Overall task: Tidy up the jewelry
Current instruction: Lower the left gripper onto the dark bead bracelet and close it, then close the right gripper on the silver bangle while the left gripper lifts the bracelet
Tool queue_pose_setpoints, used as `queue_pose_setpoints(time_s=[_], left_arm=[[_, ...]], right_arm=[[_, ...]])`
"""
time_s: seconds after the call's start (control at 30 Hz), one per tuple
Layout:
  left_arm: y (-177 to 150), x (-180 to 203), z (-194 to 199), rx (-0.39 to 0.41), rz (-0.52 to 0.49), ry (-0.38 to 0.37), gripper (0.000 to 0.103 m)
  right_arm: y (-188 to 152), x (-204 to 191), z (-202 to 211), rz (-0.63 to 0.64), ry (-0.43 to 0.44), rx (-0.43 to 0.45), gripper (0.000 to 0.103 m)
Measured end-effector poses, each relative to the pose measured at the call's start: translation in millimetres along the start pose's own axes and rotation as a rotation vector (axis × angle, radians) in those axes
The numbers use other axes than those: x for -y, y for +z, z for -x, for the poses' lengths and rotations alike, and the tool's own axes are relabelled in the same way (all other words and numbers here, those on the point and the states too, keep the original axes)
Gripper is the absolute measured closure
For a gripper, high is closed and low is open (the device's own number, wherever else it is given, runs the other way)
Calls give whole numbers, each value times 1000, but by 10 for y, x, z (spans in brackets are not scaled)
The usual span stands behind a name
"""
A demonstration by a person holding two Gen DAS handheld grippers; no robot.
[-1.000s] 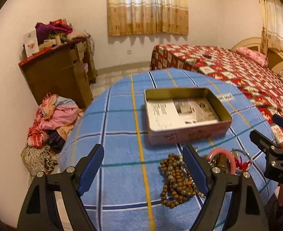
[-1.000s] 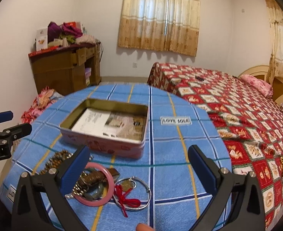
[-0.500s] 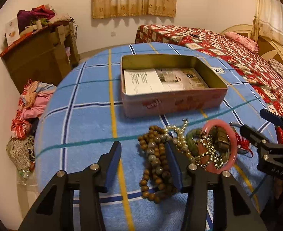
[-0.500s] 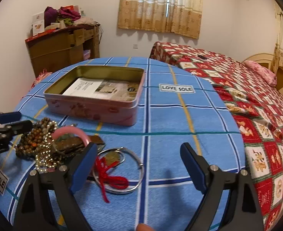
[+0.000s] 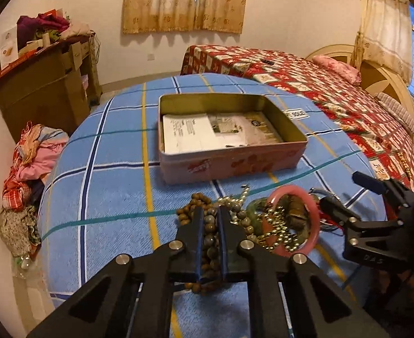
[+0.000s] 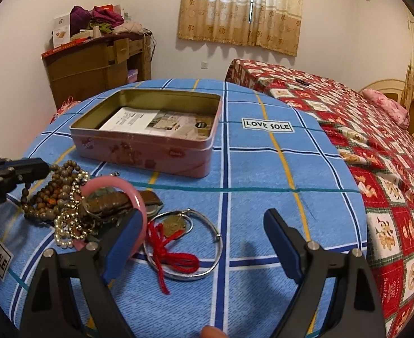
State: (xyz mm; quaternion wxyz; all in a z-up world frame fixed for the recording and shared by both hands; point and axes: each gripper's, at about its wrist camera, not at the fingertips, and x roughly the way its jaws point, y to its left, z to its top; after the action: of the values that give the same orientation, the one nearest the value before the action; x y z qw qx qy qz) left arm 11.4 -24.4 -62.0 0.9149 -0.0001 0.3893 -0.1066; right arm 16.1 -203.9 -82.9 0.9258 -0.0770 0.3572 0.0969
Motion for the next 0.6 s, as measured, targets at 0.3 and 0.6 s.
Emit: queue_pose_setpoints(time_s=[0.3, 0.6], left_arm=[[129, -130, 121, 45, 29, 13, 94], [167, -166, 125, 61, 45, 5, 94]], right_arm=[[18, 66, -12, -12, 12, -4, 16], [9, 7, -20, 13, 47, -14, 35]])
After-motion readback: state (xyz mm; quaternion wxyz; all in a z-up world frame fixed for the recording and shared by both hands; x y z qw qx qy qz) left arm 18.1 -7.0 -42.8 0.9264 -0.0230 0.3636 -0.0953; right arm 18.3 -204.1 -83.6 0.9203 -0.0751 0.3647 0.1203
